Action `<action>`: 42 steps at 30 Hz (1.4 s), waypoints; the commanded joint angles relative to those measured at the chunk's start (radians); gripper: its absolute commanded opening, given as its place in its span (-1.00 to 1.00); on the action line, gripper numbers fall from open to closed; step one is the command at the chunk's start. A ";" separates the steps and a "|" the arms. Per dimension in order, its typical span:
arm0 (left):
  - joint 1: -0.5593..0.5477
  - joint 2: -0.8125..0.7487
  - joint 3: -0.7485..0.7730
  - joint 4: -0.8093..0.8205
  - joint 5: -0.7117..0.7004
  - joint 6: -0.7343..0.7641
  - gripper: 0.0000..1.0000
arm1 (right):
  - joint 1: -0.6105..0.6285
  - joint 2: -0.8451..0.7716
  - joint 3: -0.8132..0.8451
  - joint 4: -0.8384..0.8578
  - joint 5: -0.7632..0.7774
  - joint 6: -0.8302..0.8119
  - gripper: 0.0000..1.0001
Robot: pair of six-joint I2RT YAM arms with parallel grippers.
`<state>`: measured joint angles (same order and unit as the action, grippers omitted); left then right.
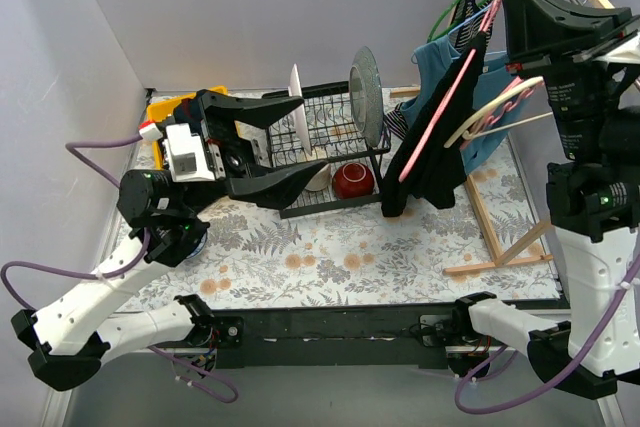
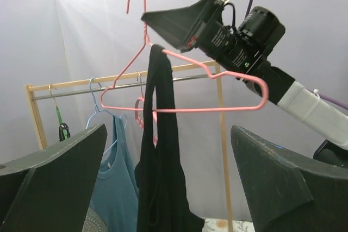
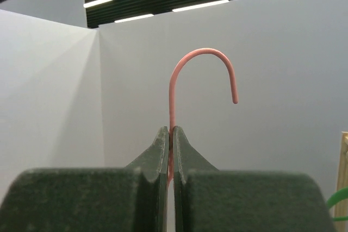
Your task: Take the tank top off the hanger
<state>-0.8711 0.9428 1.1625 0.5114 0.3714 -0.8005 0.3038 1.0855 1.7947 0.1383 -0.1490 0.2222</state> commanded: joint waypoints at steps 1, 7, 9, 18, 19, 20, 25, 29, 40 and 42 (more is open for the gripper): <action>0.000 0.042 0.043 -0.166 -0.006 0.020 0.96 | 0.003 -0.045 0.055 0.072 -0.084 0.110 -0.97; 0.000 0.183 0.150 -0.211 0.087 0.029 0.96 | 0.003 -0.059 0.071 0.076 -0.110 0.178 -0.97; -0.002 0.218 0.176 -0.208 0.124 0.015 0.97 | 0.003 -0.065 0.054 0.095 -0.132 0.233 -0.97; -0.003 0.405 0.249 -0.027 0.374 -0.185 0.74 | 0.003 -0.098 -0.001 0.144 -0.153 0.298 -0.97; -0.003 0.415 0.247 0.002 0.394 -0.201 0.70 | 0.001 -0.105 -0.006 0.141 -0.147 0.293 -0.97; -0.003 0.422 0.237 0.013 0.414 -0.212 0.69 | 0.001 -0.107 -0.014 0.141 -0.138 0.290 -0.97; -0.014 0.435 0.191 0.134 0.448 -0.335 0.70 | 0.003 -0.121 -0.067 0.141 -0.129 0.295 -0.97; -0.019 0.404 0.117 0.165 0.456 -0.399 0.75 | 0.003 -0.141 -0.142 0.161 -0.074 0.339 -0.97; -0.019 0.203 0.132 -0.387 0.314 -0.153 0.96 | 0.003 -0.136 -0.210 0.176 0.012 0.350 -0.97; -0.020 0.218 0.131 -0.383 0.346 -0.175 0.96 | 0.003 -0.130 -0.205 0.178 0.020 0.348 -0.97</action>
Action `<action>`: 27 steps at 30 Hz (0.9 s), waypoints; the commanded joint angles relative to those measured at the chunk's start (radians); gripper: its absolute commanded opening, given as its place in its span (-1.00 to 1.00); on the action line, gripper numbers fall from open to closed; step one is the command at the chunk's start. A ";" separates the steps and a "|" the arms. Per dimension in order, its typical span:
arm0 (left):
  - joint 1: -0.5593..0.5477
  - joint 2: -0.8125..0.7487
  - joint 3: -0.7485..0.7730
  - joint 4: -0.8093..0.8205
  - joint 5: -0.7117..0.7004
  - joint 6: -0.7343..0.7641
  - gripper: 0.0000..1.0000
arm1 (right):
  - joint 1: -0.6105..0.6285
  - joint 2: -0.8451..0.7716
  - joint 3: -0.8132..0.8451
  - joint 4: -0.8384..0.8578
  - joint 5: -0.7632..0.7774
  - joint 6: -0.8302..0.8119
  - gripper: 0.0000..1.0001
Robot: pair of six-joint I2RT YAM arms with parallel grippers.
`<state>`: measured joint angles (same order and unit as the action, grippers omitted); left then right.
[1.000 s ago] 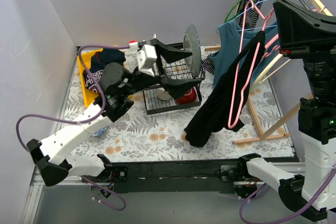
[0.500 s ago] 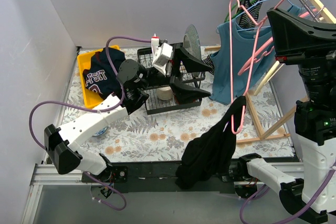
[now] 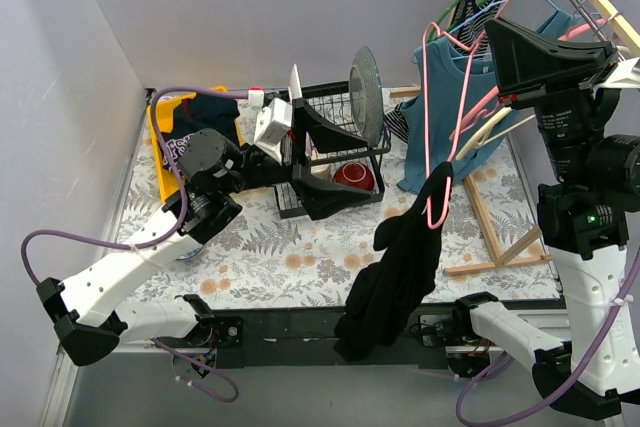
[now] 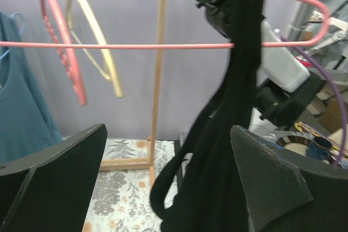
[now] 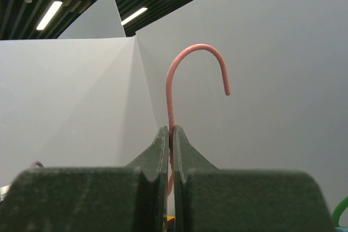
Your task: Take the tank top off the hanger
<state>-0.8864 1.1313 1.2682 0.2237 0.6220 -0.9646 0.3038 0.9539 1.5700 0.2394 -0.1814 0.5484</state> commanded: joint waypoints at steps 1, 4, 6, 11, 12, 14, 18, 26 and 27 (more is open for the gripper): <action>-0.006 0.039 0.020 -0.089 0.099 -0.010 0.96 | 0.001 0.008 0.021 0.078 0.056 0.022 -0.97; -0.008 0.070 -0.001 -0.049 0.085 -0.017 0.96 | 0.003 0.017 0.028 0.072 0.062 0.022 -0.97; -0.011 0.097 -0.003 -0.020 0.110 -0.037 0.96 | 0.003 0.019 0.031 0.072 0.071 0.018 -0.97; -0.028 0.128 -0.009 0.068 0.153 -0.097 0.96 | 0.003 0.026 0.039 0.058 0.095 -0.005 -0.97; -0.028 0.130 -0.009 0.074 0.150 -0.098 0.96 | 0.003 0.025 0.039 0.058 0.097 -0.007 -0.97; -0.034 0.128 -0.016 0.086 0.136 -0.117 0.96 | 0.003 0.026 0.036 0.057 0.100 -0.008 -0.97; -0.034 0.131 -0.029 0.172 0.189 -0.193 0.96 | 0.003 0.032 0.027 0.060 0.108 -0.013 -0.97; -0.036 0.071 -0.024 0.095 0.148 -0.170 0.96 | 0.003 0.031 0.019 0.066 0.115 -0.018 -0.97; -0.036 0.073 -0.024 0.103 0.154 -0.183 0.96 | 0.003 0.022 0.012 0.078 0.120 -0.018 -0.97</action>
<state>-0.9184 1.2629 1.2476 0.3332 0.7807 -1.1339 0.3038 0.9924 1.5703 0.2417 -0.1020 0.5377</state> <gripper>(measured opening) 0.981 0.035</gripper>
